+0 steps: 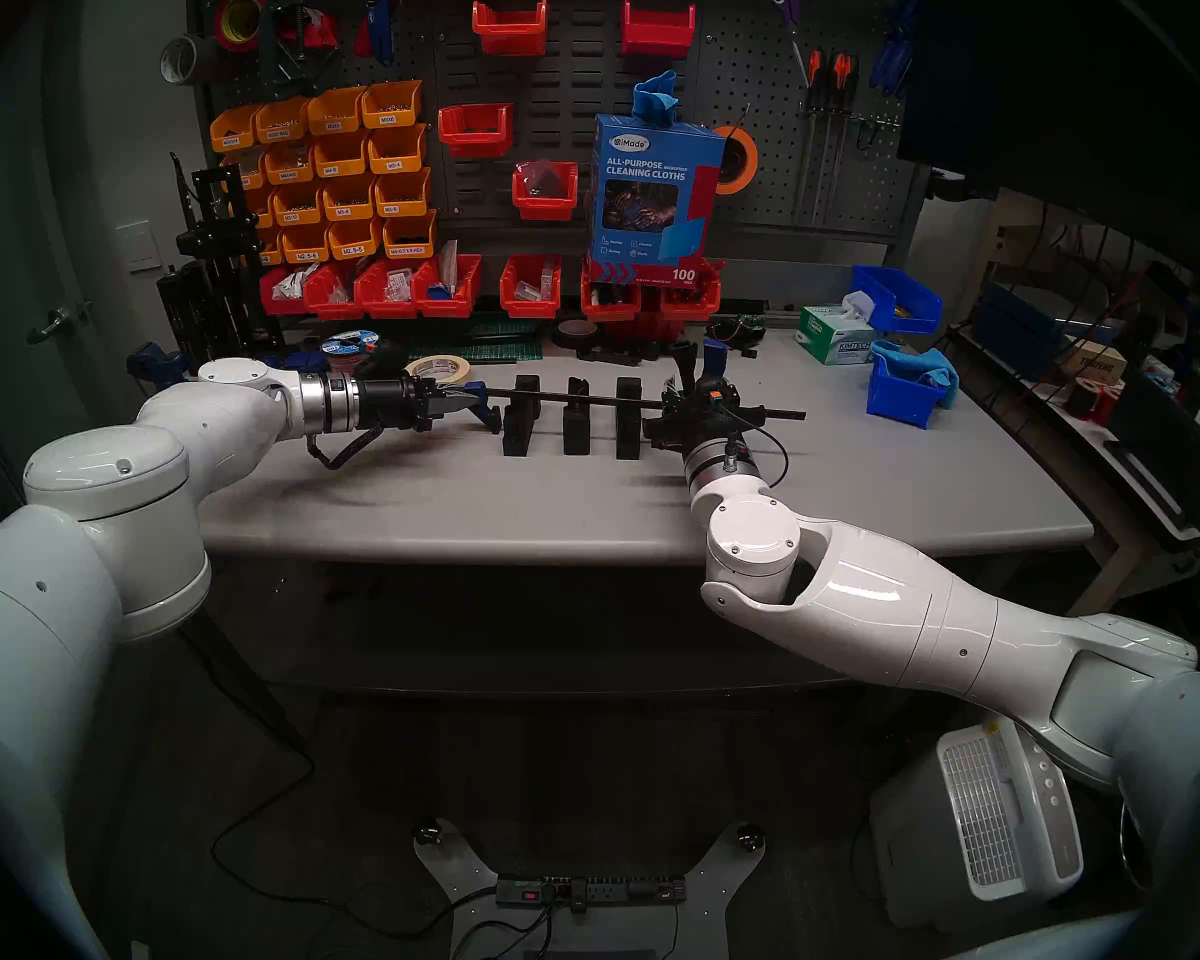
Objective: Clamp the two 3D printed pieces together with the clamp
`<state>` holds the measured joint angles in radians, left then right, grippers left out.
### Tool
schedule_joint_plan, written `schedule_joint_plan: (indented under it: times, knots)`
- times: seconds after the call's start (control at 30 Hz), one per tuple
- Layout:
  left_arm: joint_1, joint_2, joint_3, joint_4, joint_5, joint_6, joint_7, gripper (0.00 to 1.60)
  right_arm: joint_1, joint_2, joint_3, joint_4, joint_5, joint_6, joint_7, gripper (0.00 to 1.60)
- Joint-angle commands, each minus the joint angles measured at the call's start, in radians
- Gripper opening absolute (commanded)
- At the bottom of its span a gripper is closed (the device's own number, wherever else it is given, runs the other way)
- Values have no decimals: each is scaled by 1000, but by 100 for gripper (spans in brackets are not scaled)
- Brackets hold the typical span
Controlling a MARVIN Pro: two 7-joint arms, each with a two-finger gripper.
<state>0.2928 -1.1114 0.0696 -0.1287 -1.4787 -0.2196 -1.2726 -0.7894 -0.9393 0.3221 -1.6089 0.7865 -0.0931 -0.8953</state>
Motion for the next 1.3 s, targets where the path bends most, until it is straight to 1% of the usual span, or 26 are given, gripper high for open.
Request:
schedule_joint_plan:
  times: [0.0, 0.07, 0.1, 0.37, 0.43, 0.47, 0.5, 0.53, 0.67, 0.83, 0.87, 0.9, 1.03, 1.07, 1.1, 1.17, 1.2, 1.27]
  knots:
    - [6, -94, 3, -54, 3, 4, -13, 0, 10, -62, -36, -47, -2, 1, 64, 66]
    - [6, -94, 3, -54, 2, 5, -11, 0, 13, -63, -38, -45, 0, 0, 65, 68]
    - [6, -94, 3, -54, 2, 6, -11, 0, 14, -63, -39, -44, 0, 0, 65, 72]
    - [6, -94, 3, -53, 2, 9, -7, 0, 24, -66, -49, -38, 6, -1, 67, 67]
    - [6, -94, 3, -53, 2, 9, -6, 0, 27, -68, -52, -36, 7, -2, 67, 60]
    - [6, -94, 3, -53, 2, 10, -5, 0, 29, -70, -53, -35, 8, -2, 67, 55]
    - [6, -94, 3, -53, 3, 10, -5, 0, 31, -71, -54, -34, 8, -3, 67, 46]
    - [6, -94, 3, -53, 3, 10, -5, 0, 32, -73, -56, -33, 9, -3, 67, 43]
    - [6, -93, 3, -53, 3, 11, -3, 0, 40, -85, -60, -32, 12, -5, 66, 47]
    - [6, -92, 3, -53, 2, 11, -3, 0, 50, -107, -66, -28, 15, -7, 62, 48]
    - [6, -82, 3, -64, 2, 11, -2, 0, 55, -87, -73, -45, 18, -8, 67, 48]
    - [6, -92, 3, -53, 2, 11, -2, 0, 54, -115, -68, -27, 17, -7, 60, 50]
    - [6, -91, 3, -53, 2, 11, -2, 0, 61, -128, -74, -23, 21, -8, 56, 51]
    - [7, -91, 3, -53, 2, 11, -2, 0, 64, -114, -80, -34, 23, -9, 58, 53]
    - [7, -91, 3, -53, 1, 11, -2, 0, 65, -131, -78, -23, 23, -8, 54, 53]
    - [7, -91, 2, -53, 1, 11, -2, 0, 70, -125, -85, -31, 26, -8, 54, 53]
    - [7, -90, 2, -53, 1, 11, -2, 0, 70, -145, -83, -18, 26, -8, 50, 53]
    - [7, -90, 2, -53, 1, 11, -1, 0, 71, -147, -86, -18, 27, -7, 49, 53]
